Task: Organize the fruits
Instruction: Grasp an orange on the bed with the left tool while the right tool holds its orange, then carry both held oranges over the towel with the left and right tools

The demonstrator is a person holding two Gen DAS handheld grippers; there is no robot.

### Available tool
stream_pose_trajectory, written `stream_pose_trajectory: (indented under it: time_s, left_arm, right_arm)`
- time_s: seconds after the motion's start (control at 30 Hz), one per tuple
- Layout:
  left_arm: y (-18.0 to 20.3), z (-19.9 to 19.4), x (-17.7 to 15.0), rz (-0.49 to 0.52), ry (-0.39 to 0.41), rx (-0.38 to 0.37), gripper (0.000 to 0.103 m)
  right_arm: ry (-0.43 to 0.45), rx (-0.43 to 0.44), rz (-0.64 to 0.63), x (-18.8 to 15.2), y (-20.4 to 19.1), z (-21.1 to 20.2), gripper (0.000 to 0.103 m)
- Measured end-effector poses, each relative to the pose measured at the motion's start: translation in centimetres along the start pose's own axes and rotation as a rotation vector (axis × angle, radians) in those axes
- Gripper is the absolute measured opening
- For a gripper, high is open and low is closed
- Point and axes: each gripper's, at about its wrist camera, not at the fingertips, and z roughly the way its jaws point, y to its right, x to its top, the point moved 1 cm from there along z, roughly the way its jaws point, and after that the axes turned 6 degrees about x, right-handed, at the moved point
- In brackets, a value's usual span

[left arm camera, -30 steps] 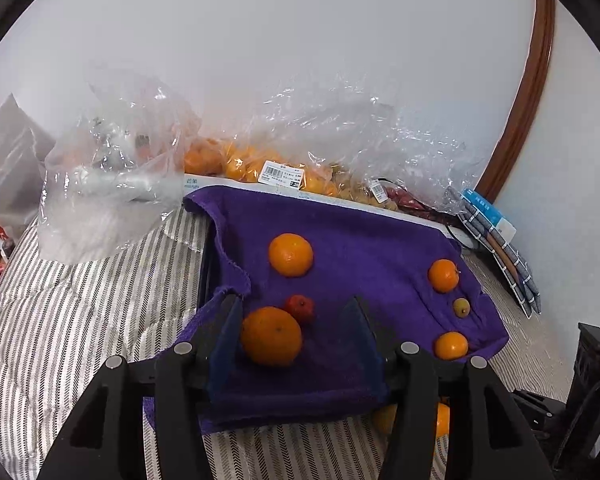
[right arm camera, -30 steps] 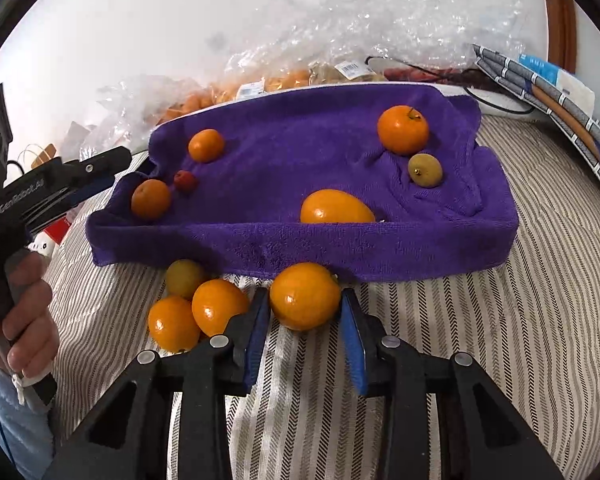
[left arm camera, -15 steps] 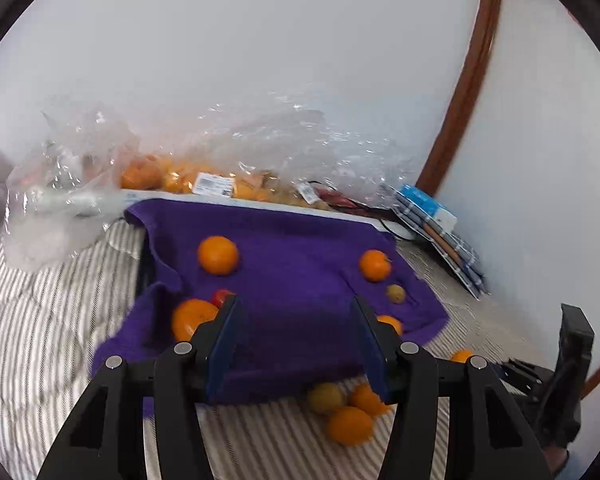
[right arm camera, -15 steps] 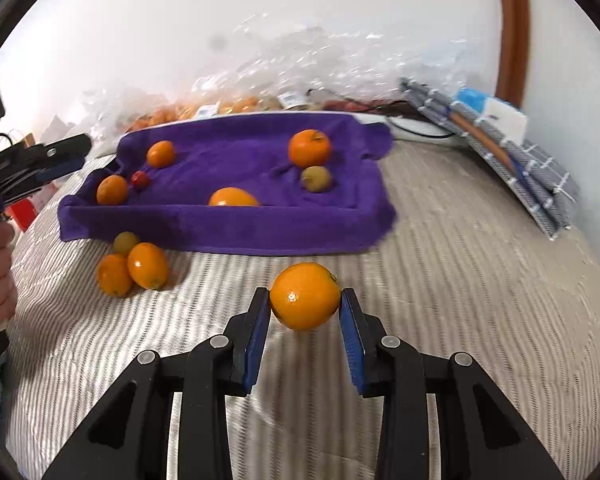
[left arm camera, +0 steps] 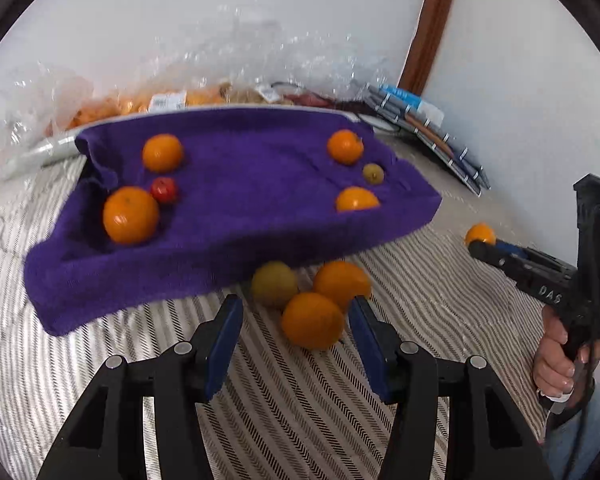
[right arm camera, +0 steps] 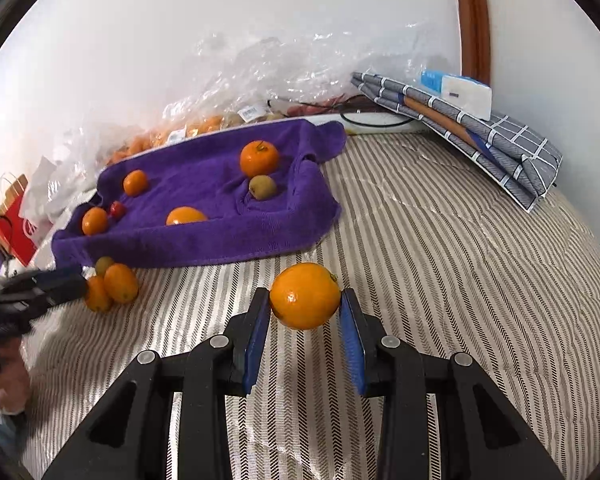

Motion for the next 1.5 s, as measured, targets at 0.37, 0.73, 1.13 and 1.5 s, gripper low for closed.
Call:
stream_pose_trajectory:
  time_s: [0.37,0.73,1.13,1.5]
  left_arm:
    - [1.1,1.5,-0.2,0.040,-0.032,0.001,0.034]
    - [1.1,0.7,-0.3,0.032,0.001,0.023,0.033]
    - [0.2,-0.6,0.0,-0.028,0.060,0.007,0.032]
    - [-1.4,-2.0,0.6,-0.102,0.145,0.036,0.032]
  right_arm:
    - [0.011,0.017,0.041,0.0,0.6,-0.2,0.035]
    - [0.008,0.003,0.055,0.0,0.8,-0.2,0.035]
    - [0.001,-0.014,0.040,-0.1,0.5,0.0,0.035]
    - [0.008,-0.020,0.033,0.0,0.5,-0.2,0.035]
